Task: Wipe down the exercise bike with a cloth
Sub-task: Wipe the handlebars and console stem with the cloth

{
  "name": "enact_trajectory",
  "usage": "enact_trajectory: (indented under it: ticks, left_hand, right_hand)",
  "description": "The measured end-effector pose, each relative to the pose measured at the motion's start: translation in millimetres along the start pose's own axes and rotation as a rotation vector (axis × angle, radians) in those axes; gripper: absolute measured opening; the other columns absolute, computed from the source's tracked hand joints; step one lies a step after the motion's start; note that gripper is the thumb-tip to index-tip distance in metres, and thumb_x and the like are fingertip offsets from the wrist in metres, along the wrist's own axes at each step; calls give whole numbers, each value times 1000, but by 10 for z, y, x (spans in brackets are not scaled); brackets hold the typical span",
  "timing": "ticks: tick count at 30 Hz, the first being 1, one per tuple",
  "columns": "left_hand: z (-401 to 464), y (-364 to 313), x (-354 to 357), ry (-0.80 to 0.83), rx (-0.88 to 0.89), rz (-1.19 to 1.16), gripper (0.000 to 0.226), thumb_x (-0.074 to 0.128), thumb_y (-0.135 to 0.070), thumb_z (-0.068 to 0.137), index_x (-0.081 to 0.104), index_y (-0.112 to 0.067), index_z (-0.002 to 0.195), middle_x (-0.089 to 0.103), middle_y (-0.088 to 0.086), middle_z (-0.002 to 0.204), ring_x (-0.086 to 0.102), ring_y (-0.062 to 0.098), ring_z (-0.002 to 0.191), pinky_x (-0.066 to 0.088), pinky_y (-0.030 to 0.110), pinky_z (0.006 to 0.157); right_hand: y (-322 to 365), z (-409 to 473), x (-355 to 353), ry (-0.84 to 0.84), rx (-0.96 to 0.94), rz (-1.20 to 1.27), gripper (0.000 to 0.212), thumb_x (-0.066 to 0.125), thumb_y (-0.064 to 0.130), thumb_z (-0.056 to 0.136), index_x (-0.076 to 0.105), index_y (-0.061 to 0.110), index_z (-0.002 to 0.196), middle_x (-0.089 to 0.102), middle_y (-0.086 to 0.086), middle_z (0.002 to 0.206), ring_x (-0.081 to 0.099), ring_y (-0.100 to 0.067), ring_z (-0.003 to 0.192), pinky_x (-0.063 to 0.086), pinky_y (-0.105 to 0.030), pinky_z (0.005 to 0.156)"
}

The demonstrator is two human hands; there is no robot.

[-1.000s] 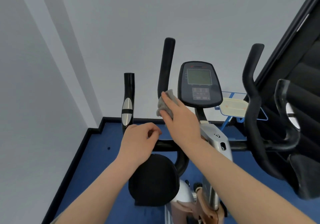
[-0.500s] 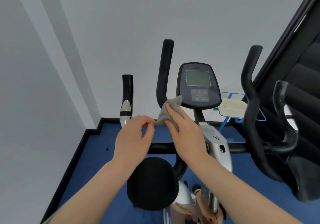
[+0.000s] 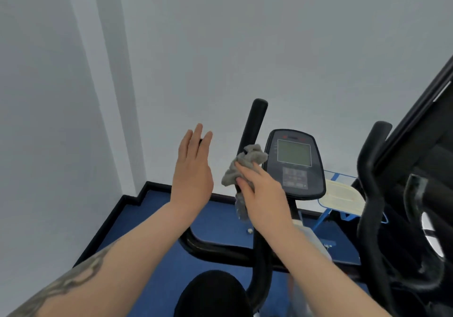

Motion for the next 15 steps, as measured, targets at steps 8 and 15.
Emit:
enact_trajectory:
  ticks: [8,15]
  left_hand:
    - [-23,60,23,-3,-70,-132,74,37,23,85,27,-8,152,20,4,160,14,25,148,-1,-8,97]
    - [-19,63,40,-9,-80,-128,76,37,24,84,28,-10,151,22,1,159,14,22,148,4,-12,91]
  right_hand:
    - [52,114,62,-71,5,-76,35,57,19,97,61,21,131,50,-2,128,48,-15,115,35,-17,93]
    - [141,646,-122,-136,51,90,33,57,15,94,46,24,124,46,2,113,58,-18,92,52,-39,77]
Point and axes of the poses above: each hand's wrist, its own z-axis towards the middle knuckle, its own x-axis out of the palm, y = z × x, the point moved 2 cm from there along z, towards the middle knuckle
